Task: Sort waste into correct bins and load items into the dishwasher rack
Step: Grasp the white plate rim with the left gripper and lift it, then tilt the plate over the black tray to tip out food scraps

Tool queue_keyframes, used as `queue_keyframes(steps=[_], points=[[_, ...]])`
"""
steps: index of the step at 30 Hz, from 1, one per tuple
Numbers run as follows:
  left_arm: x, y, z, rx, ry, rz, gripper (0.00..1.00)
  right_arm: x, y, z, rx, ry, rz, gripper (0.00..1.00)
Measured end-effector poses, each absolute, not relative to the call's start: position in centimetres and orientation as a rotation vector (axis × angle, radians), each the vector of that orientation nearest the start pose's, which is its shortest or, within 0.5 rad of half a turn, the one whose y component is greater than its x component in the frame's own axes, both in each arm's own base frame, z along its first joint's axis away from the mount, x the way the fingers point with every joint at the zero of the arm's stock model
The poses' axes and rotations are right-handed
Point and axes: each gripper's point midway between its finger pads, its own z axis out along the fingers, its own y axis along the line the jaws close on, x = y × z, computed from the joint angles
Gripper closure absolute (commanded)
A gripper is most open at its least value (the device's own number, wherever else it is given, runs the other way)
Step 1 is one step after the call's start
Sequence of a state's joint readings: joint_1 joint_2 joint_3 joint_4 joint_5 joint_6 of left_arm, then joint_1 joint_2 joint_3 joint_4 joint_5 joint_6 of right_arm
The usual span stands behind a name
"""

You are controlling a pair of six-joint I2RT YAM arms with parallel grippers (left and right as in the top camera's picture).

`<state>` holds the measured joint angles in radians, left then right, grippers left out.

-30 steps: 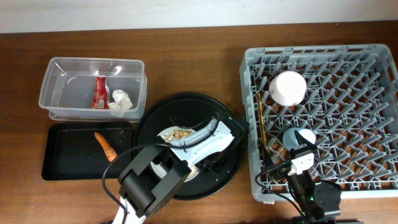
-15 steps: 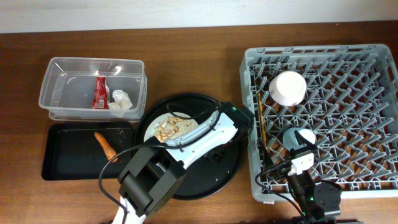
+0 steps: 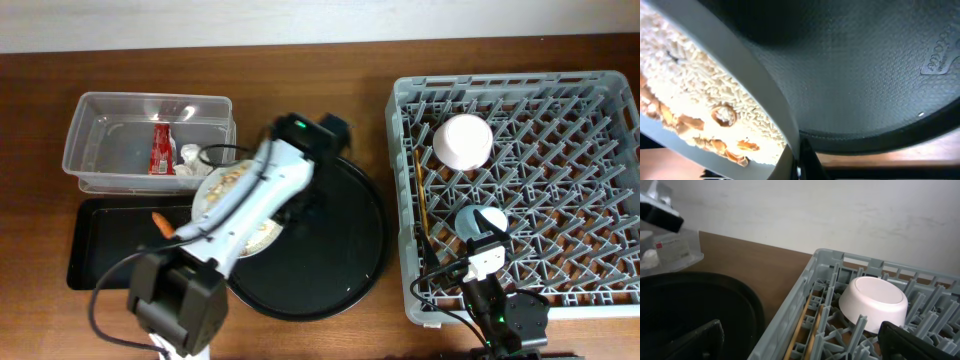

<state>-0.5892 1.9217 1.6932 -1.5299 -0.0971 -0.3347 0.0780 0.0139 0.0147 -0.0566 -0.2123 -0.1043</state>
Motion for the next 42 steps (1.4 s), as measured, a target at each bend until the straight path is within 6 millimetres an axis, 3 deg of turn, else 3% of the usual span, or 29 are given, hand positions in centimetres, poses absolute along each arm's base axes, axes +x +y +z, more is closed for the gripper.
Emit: queue_keyframes(steps=[9,13,24,29,38,42], points=[[29.2,-10.7,12.5,0.138,3.354,0.034,1.0,23.9,5.5,16.4,-0.31,1.598,0.152,0.02],[29.6,-9.3,12.5,0.053,3.374,-0.073,1.0,23.9,5.5,16.4,-0.31,1.598,0.152,0.02],[30.0,-6.8,14.2,-0.027,3.328,-0.709,1.0,23.9,5.5,16.4,-0.311,1.598,0.152,0.02],[30.4,-4.4,15.1,-0.154,3.249,-0.851,1.0,23.9,5.5,16.4,-0.311,1.598,0.152,0.02],[31.8,-0.7,20.4,-0.246,2.855,-1.16,1.0,23.9,5.5,16.4,-0.31,1.598,0.152,0.02],[32.0,-0.1,22.1,-0.224,2.709,-1.297,1.0,23.9,5.5,16.4,-0.31,1.598,0.152,0.02]])
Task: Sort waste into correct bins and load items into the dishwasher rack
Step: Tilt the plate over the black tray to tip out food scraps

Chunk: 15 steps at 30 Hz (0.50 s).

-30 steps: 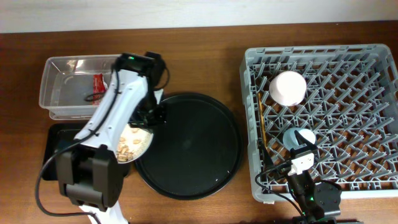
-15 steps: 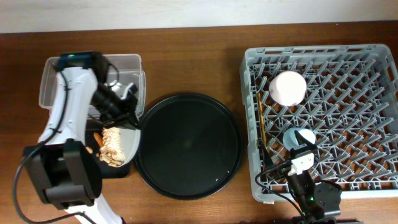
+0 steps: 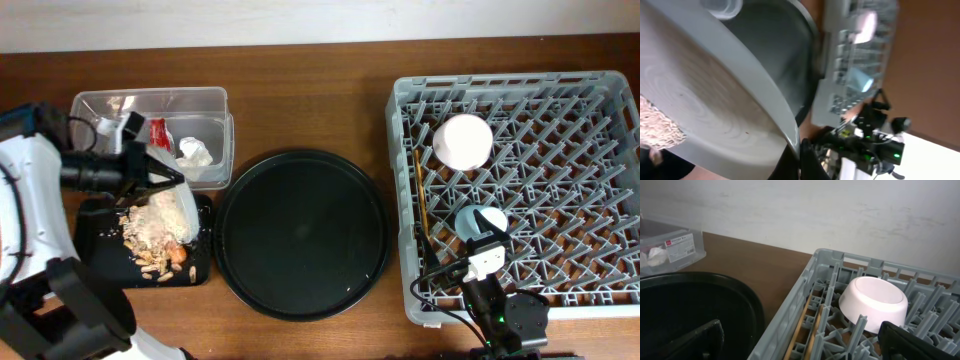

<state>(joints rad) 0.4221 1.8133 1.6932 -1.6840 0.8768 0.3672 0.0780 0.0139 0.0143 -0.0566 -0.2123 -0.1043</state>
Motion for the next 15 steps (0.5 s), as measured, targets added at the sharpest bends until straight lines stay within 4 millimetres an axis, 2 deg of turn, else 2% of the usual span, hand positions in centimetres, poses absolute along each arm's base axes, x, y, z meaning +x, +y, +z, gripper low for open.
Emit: queue_keyframes(steps=[9,12,15], points=[[32.1,2.0,25.2,-0.225,2.488,-1.33,1.0,23.9,5.5,16.4,-0.31,1.598,0.152,0.02],[31.7,2.9,26.4,-0.231,2.434,-1.293,1.0,23.9,5.5,16.4,-0.31,1.598,0.152,0.02],[30.8,3.0,27.1,-0.237,2.409,-1.274,1.0,23.9,5.5,16.4,-0.31,1.598,0.152,0.02]])
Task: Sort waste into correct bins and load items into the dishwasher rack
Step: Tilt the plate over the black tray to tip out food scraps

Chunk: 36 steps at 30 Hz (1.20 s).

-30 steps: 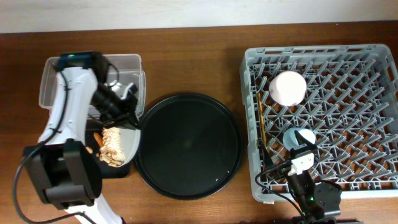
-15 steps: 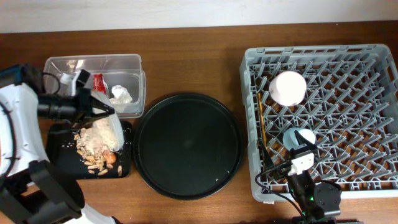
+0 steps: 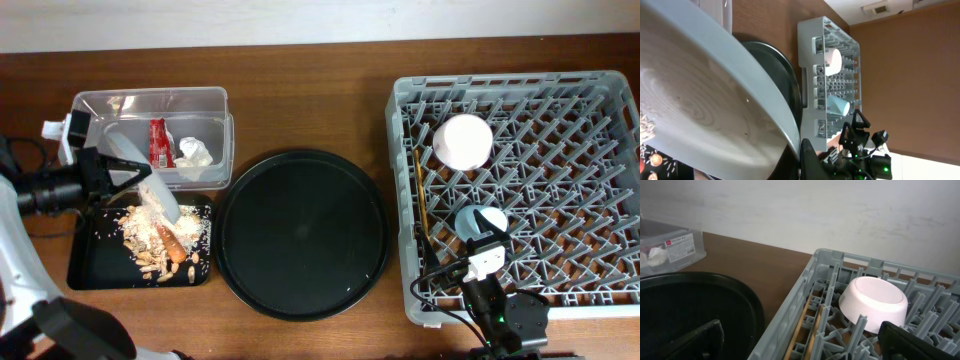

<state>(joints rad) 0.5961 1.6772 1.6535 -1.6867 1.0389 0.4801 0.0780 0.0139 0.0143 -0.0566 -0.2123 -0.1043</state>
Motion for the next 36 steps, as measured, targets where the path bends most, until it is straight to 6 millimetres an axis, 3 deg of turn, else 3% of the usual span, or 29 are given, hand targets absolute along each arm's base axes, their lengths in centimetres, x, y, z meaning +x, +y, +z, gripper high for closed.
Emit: queue_keyframes(steps=[3,10,16,23,32,36], points=[[30.0,3.0,27.1,-0.243,2.4,-1.261,1.0,23.9,5.5,16.4,-0.31,1.598,0.152,0.02],[28.6,3.7,24.6,-0.372,2.42,-1.316,1.0,23.9,5.5,16.4,-0.31,1.598,0.152,0.02],[28.1,4.9,23.9,-0.433,2.398,-1.316,1.0,23.9,5.5,16.4,-0.31,1.598,0.152,0.02],[28.6,4.9,24.5,-0.291,2.331,-1.283,1.0,23.9,5.5,16.4,-0.31,1.598,0.152,0.02],[29.9,3.4,25.2,-0.087,2.262,-1.263,1.0,23.9,5.5,16.4,-0.31,1.598,0.152,0.02],[30.1,3.3,25.1,-0.096,2.268,-1.262,1.0,23.9,5.5,16.4,-0.31,1.598,0.152,0.02]])
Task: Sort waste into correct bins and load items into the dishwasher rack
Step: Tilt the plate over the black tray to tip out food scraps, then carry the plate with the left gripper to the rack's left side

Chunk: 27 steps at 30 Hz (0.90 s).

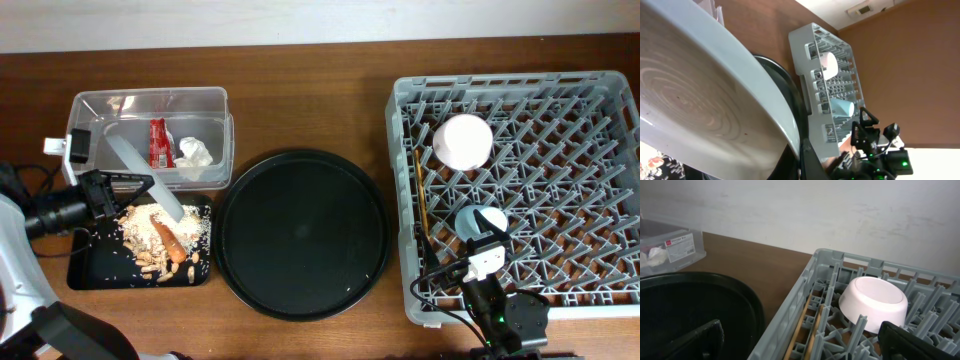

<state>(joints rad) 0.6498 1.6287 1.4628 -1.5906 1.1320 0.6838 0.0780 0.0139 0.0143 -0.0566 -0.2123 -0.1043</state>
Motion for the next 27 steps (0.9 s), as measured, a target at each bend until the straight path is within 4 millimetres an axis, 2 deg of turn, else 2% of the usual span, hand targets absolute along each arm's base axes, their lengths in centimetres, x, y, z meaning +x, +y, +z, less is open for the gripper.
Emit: queue_keyframes(steps=[3,5,8,12,19,22,27], points=[[30.7,4.4,24.0,-0.184,2.332,-1.205,1.0,23.9,5.5,16.4,-0.31,1.598,0.152,0.02],[30.7,4.3,23.7,-0.226,2.355,-1.213,1.0,23.9,5.5,16.4,-0.31,1.598,0.152,0.02],[30.8,3.8,23.5,-0.249,2.387,-1.221,1.0,23.9,5.5,16.4,-0.311,1.598,0.152,0.02],[31.3,1.6,23.2,-0.206,2.432,-1.248,1.0,23.9,5.5,16.4,-0.31,1.598,0.152,0.02],[32.9,-5.5,23.6,0.069,2.441,-1.319,1.0,23.9,5.5,16.4,-0.31,1.598,0.152,0.02],[34.5,-8.5,24.6,0.21,2.354,-1.345,1.0,23.9,5.5,16.4,-0.31,1.598,0.152,0.02],[37.3,-15.0,27.1,0.446,2.181,-1.358,1.0,23.9,5.5,16.4,-0.31,1.598,0.152,0.02]])
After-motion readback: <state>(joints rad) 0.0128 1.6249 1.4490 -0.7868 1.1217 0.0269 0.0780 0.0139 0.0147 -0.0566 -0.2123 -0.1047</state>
